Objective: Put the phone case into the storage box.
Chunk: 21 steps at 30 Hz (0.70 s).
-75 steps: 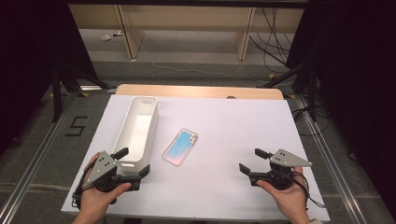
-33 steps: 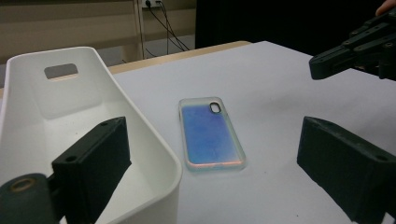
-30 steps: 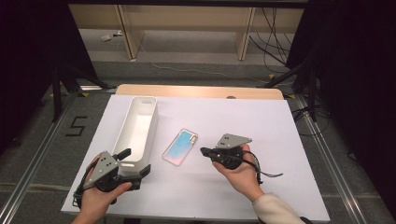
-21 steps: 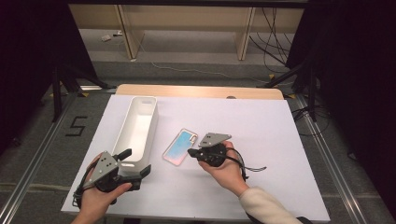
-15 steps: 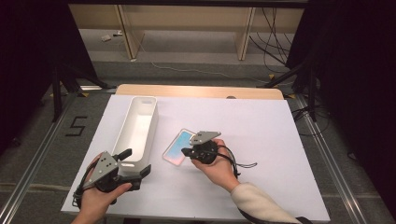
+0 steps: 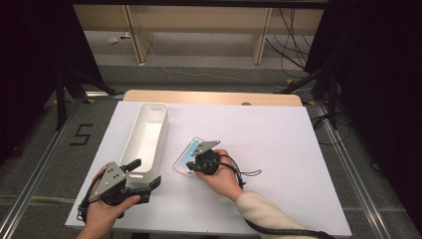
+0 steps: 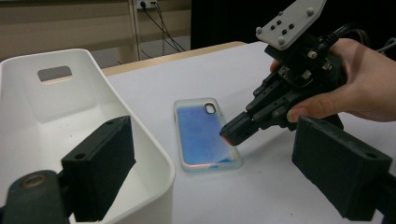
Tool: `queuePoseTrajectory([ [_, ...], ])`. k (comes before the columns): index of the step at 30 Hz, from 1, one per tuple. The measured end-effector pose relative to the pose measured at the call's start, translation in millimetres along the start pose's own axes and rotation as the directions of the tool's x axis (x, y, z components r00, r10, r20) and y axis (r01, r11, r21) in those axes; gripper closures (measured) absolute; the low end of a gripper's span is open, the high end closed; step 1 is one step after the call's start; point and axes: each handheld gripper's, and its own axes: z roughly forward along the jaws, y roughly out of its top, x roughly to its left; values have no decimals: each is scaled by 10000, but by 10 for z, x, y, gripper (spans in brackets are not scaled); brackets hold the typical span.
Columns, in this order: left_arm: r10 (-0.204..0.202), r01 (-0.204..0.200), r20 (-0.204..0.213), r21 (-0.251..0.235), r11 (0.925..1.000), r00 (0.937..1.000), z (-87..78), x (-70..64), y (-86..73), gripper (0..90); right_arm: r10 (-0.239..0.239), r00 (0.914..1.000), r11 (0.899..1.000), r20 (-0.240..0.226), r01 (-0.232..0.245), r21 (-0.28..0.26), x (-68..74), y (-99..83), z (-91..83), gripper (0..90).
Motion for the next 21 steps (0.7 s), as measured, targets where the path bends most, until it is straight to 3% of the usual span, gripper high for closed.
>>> queuePoseTrajectory([
  [11,22,-22,22,9,10000,10000,-11,2,2,126,8,10000,9991,18,-9,417,28,-23,113,900],
  [21,96,-96,96,-2,10000,9999,-14,-17,4,135,-272,9996,9954,-15,273,915,-10,-28,92,900],
])
